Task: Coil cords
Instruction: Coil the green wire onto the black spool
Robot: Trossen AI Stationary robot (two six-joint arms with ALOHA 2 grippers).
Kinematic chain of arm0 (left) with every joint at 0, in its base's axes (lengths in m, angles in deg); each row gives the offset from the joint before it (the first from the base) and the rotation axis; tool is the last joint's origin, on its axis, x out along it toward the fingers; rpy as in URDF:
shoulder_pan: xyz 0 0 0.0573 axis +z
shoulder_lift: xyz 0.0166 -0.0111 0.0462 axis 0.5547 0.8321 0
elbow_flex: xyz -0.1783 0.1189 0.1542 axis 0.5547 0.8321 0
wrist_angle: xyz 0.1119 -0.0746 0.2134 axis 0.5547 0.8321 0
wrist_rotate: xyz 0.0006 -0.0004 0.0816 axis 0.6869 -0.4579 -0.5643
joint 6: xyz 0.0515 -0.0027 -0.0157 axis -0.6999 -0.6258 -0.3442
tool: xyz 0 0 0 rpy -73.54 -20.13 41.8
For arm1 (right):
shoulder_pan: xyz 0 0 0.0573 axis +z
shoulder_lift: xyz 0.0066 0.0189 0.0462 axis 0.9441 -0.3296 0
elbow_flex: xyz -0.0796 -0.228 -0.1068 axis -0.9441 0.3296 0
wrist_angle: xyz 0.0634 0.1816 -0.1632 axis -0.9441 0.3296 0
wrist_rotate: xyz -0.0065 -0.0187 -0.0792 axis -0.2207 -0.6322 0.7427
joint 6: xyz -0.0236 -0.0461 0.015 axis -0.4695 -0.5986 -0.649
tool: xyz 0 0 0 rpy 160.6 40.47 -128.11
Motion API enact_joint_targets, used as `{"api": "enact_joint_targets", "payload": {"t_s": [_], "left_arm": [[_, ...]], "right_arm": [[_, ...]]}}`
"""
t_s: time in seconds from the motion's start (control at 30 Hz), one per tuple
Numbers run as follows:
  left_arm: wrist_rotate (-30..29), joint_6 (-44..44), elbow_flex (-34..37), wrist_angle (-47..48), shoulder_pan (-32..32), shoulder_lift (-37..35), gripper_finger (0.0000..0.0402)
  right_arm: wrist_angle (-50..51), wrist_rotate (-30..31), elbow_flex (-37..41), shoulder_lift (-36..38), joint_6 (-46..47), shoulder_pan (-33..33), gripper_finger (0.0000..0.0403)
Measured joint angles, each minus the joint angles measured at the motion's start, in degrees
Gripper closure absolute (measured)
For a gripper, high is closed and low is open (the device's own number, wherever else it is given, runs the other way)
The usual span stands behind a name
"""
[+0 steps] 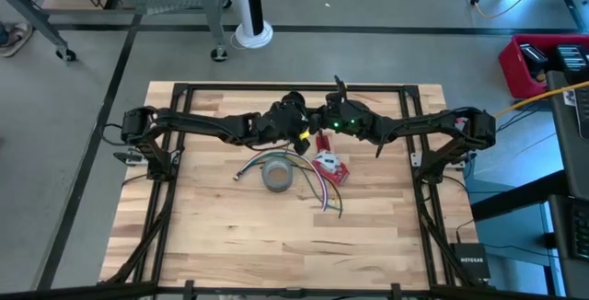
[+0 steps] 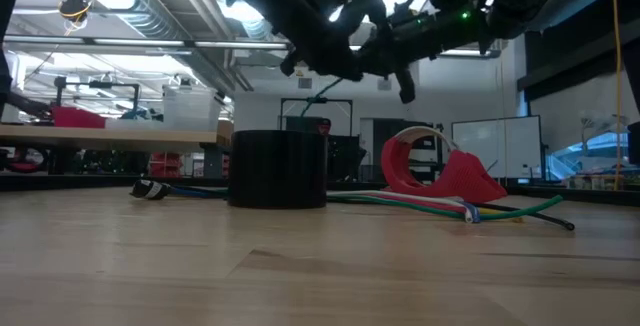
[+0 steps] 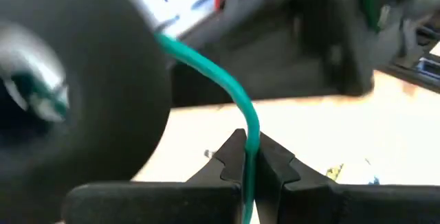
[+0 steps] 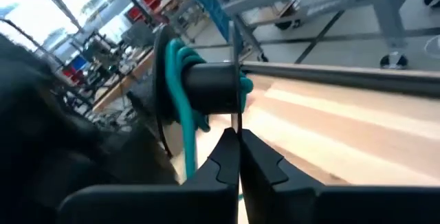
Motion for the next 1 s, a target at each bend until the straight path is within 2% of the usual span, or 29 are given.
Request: {"api": "enact_joint_targets", "payload": {"t_s": [0.1, 0.5, 0.9, 1.0], "left_arm": [[-3.2, -2.4, -0.1, -1.8, -0.3, -0.3, 0.0399], [-3.9, 0.1, -0.2, 6.7, -1.6, -0.3, 0.0394], [-6.2, -11.9, -0.2, 17.3, -1.8, -0.5, 0.0395], [-6.1, -10.7, -0.2, 17.1, -1.8, -0.5, 0.0389]], "right_arm": [[0.0, -1.0, 0.0, 0.0, 0.0, 0.0, 0.0400], [1.6, -2.5, 0.1, -0.1, -0.7, -1.0, 0.0400], [2.3, -4.1, 0.2, -0.3, -0.4, -1.2, 0.0400], [2.0, -4.0, 0.2, -0.3, -0.4, -1.2, 0.0400]]}}
